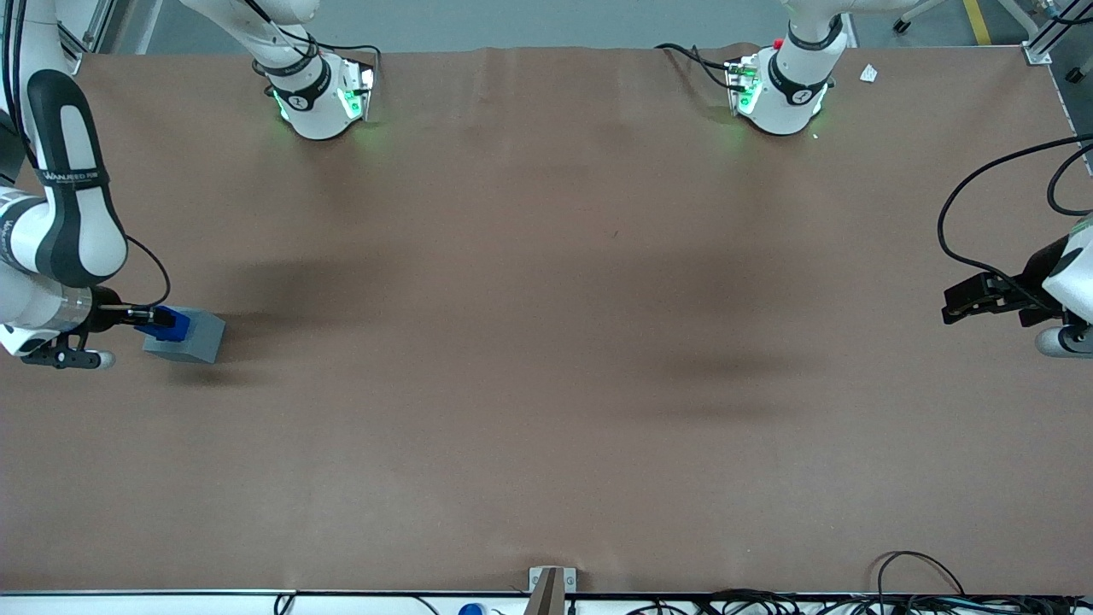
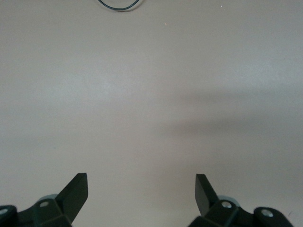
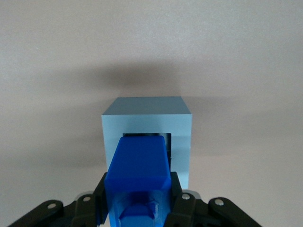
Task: Insert blue part into gray base with right arm
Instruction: 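Lower the blue block into the gray base's opening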
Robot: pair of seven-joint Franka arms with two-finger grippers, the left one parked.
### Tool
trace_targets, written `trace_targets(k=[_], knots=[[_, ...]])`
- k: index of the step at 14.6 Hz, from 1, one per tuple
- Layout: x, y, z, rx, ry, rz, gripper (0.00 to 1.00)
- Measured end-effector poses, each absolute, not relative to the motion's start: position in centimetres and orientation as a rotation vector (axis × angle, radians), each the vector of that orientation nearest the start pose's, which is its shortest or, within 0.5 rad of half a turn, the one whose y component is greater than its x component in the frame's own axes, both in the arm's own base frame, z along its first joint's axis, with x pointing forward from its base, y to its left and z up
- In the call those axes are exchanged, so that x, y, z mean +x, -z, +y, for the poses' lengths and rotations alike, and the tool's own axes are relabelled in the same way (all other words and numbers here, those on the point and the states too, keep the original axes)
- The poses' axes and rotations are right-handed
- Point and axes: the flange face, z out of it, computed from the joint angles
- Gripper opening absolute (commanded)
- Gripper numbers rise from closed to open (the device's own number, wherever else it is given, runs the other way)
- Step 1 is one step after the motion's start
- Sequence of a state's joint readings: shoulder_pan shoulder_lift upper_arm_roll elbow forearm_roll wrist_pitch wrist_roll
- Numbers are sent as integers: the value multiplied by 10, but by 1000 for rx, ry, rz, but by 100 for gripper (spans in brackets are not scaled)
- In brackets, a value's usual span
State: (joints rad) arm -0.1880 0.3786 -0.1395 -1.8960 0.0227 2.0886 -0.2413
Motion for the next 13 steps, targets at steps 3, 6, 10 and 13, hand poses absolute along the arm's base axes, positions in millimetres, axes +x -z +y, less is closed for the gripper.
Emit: trace_targets(k=[3, 6, 10, 13], knots=[[574, -291, -196, -3104, -287, 153, 6], [573, -290, -200, -3103, -288, 135, 6], [572, -283, -200, -3099, -305, 131, 6], [573, -277, -199, -3097, -317, 121, 6]])
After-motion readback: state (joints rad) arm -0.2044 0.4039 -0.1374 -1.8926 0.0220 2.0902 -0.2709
